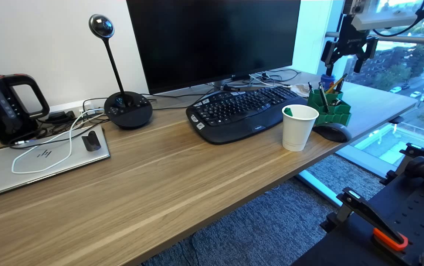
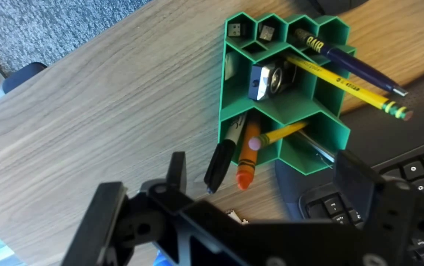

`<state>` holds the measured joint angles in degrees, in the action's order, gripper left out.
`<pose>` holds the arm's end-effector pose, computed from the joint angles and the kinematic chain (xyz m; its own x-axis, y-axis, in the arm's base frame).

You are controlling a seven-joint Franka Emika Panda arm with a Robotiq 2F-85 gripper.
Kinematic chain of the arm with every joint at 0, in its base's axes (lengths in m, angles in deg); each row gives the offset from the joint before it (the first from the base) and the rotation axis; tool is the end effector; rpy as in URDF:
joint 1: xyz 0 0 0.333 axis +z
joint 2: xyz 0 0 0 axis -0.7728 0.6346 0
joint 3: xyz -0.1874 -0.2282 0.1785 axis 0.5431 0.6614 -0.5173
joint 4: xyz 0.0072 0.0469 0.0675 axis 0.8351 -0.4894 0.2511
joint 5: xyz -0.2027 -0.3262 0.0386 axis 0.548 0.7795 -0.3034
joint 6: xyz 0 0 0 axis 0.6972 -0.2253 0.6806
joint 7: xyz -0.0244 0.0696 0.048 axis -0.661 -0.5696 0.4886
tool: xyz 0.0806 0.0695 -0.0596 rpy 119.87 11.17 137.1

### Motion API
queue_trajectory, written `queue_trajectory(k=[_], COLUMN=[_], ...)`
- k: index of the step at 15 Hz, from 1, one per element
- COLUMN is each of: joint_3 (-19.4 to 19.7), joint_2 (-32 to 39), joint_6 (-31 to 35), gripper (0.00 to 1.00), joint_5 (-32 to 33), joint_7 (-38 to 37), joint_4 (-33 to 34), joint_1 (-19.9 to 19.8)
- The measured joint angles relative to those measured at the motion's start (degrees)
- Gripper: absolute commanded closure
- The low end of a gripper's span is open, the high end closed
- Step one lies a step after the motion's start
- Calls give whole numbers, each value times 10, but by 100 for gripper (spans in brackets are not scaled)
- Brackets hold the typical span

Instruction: Put one pencil in the white cup

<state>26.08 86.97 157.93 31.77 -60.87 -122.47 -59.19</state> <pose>0.6229 -0.1903 0.2693 0.9073 -0.4115 0.0871 -0.4180 -0.9051 0.0784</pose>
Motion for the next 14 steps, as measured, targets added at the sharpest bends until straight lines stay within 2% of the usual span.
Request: queue_trajectory(k=[7,14], joint_3=[19,26], joint_2=[0,0], joint_6=[-6,-45], gripper=[0,0], joint_5=[19,26], joint_7=[-30,-37], joint_4=[-1,-1], joint_1=[10,17])
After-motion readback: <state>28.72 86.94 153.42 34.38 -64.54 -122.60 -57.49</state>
